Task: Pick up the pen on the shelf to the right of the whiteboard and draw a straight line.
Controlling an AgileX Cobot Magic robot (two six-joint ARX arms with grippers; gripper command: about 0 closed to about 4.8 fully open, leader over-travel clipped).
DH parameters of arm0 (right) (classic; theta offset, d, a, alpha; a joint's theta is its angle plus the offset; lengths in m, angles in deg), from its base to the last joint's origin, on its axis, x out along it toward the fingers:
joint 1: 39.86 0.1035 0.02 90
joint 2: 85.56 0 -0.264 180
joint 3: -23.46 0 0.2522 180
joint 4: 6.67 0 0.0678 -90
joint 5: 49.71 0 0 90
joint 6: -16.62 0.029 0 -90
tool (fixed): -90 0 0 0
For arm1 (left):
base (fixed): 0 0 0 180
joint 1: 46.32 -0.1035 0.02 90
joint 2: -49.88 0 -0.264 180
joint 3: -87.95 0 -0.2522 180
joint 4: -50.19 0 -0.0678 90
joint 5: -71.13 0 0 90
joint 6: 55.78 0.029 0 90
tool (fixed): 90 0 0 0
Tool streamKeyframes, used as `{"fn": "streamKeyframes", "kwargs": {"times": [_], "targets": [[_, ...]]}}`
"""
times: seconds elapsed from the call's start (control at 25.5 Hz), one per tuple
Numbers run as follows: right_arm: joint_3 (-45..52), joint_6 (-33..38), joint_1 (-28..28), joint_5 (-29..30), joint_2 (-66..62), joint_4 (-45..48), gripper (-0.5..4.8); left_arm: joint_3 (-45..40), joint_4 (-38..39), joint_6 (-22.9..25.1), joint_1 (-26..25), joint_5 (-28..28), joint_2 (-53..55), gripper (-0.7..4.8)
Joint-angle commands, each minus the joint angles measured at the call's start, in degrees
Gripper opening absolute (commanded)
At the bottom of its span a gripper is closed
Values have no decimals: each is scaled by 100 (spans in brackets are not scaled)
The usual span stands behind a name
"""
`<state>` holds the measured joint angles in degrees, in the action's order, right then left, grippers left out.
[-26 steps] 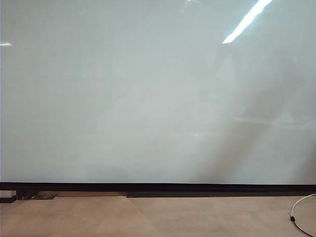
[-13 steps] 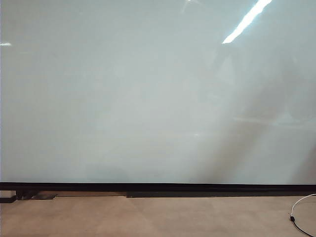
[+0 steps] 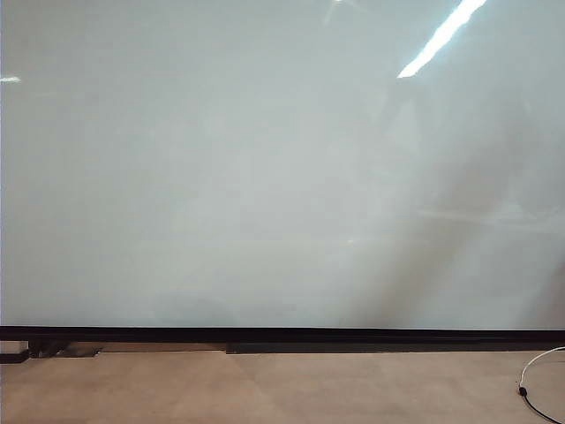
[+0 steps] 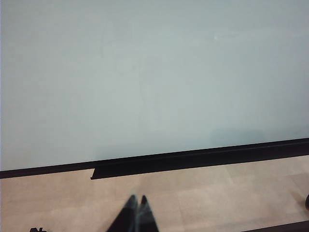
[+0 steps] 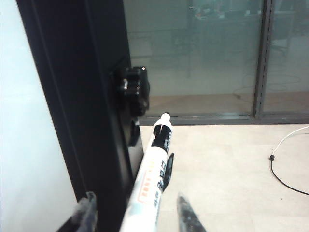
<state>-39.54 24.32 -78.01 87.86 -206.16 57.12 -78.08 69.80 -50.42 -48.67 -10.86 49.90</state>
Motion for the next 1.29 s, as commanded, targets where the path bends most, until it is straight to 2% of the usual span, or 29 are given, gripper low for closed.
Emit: {"fn": "streamKeyframes", "kwargs": {"times": [0.04,0.16,0.31,0.67,0.71,0.94,1.02,1.29], "targets": [[-17,20,4,13,22,61,220,20,-26,22,4,39,0,-5],[-17,20,7,13,22,63,218,20,-24,22,4,39,0,-5],[-20,20,7,13,22,63,168,20,-13,22,4,39,0,-5],[-24,17,7,11,22,61,164,20,98,28,4,42,0,-5],[-24,17,7,11,22,61,136,20,98,28,4,42,0,-5],[-24,2,7,11,20,61,111,22,98,28,4,42,0,-5],[-24,0,7,11,22,61,79,20,98,42,4,42,0,-5],[-26,2,7,13,22,63,79,22,98,42,4,42,0,-5]]}}
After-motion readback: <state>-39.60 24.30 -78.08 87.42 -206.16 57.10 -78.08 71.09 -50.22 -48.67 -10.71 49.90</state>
